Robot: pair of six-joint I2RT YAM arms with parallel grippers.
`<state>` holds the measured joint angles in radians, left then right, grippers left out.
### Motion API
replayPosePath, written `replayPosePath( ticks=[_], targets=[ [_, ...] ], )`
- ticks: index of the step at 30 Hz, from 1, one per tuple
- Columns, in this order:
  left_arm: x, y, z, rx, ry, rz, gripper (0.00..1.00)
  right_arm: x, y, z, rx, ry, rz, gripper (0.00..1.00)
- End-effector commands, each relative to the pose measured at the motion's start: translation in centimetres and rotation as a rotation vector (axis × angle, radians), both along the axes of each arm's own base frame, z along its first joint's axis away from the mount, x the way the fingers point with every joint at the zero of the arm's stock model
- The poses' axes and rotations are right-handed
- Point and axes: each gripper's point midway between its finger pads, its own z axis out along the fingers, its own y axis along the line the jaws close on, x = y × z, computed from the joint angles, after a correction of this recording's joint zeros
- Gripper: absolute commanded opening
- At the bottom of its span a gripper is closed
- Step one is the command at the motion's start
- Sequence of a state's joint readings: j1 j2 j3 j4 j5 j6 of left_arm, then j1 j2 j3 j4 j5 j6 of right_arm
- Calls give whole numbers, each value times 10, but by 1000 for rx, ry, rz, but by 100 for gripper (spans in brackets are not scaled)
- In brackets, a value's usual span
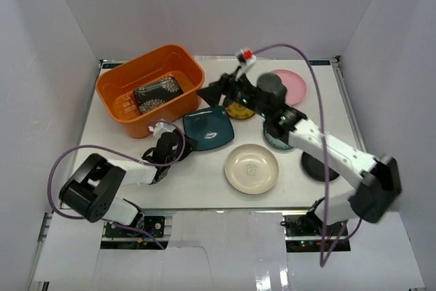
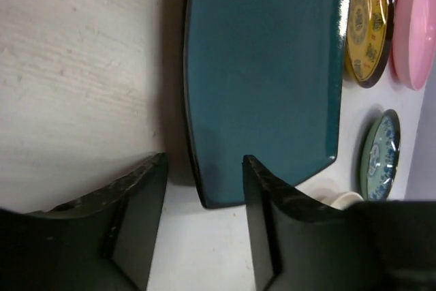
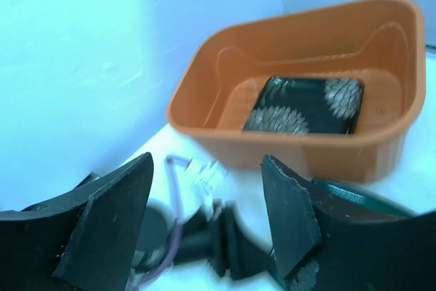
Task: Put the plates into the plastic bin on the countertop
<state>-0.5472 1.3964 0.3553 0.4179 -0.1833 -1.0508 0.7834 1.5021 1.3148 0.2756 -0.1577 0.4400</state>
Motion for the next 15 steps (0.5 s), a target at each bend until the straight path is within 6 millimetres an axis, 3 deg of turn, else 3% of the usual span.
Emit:
replayPosePath(
  ticks=[1, 3, 4, 5, 6, 7, 8, 9, 11, 12, 13, 14, 15],
  targets=[
    [12, 3, -15, 32, -26, 38, 57, -56, -26, -29, 29, 17, 57, 68],
    [16, -1, -16, -4, -39, 49, 49, -75, -42, -44, 27, 41, 48, 63],
    [20, -5, -11, -30, -69, 38, 40, -89, -59, -62, 19, 66, 30, 60],
    [17, -6, -20, -37, -48, 40, 33, -95, -68, -71, 24, 96, 16, 59],
    [16, -6, -22, -44, -43, 41, 22, -105, -81, -66, 55, 91, 4, 57],
    [14, -5, -24, -42, -41, 44, 12, -107, -91, -79, 44, 118, -28, 57],
    [14, -3, -21, -55, -48, 56, 0, -112, -101, -109, 12, 168, -51, 56],
    [13, -2, -17, -62, -59, 56, 0, -118, -113, -105, 34, 161, -73, 55],
    [3, 0, -14, -68, -67, 38, 0, -118, -136, -144, -22, 235, -171, 52],
    [2, -2, 3, -94, -105, 25, 0, -121, -145, -142, 2, 244, -195, 52],
    [-6, -1, 4, -81, -98, 3, 0, -120, -155, -153, -7, 265, -243, 52],
    [-11, -4, 12, -90, -102, -27, 0, -125, -165, -181, -65, 318, -272, 55],
    [-12, -8, 41, -125, -166, -50, 0, -127, -174, -181, -50, 321, -298, 60]
  ],
)
